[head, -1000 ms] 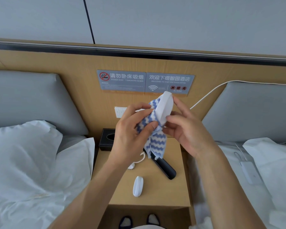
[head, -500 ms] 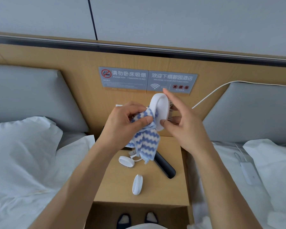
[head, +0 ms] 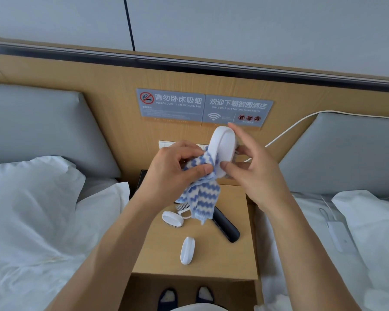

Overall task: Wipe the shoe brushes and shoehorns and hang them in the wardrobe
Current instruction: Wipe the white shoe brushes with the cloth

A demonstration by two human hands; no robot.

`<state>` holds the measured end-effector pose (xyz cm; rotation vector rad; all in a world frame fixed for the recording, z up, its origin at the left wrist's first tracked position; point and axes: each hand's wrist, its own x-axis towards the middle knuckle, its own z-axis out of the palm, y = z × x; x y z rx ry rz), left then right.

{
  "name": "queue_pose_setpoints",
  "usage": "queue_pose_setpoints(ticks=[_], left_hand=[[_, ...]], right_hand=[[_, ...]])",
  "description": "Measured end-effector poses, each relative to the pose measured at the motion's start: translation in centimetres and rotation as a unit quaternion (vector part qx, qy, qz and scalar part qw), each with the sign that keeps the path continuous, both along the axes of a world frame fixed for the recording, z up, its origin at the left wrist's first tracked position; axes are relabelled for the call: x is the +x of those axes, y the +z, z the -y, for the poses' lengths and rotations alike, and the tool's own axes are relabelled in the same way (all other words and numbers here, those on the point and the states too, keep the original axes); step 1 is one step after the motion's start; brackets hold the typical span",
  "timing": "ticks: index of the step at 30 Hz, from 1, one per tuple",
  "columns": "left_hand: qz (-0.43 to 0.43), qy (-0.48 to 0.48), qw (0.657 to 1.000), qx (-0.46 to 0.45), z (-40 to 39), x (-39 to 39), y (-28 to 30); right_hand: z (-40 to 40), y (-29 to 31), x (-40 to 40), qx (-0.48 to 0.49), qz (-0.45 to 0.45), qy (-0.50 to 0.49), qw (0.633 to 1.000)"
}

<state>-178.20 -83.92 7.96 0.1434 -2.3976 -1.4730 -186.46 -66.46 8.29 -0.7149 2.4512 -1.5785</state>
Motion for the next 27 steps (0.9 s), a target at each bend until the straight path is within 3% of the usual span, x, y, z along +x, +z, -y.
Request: queue_pose_setpoints(ticks=[14,19,27], left_hand=[[0.131,-0.006,0.990,0.061,1.5,-1.4,1.1],[0.202,-0.027,0.975,0.083,2.4,-2.3,1.0],[0.291,-0.067,0.926,0.231,3.3,-3.6,1.8]], right_hand=[[-0.1,-1.5,1.1,0.143,-0.116,-0.049,0.982],[-0.5,-1.0,0.9,0.143,-0.169,-0.051,0.974],[-0.8,-1.1,0.2,0.124,-0.223,-0.030,0.966]])
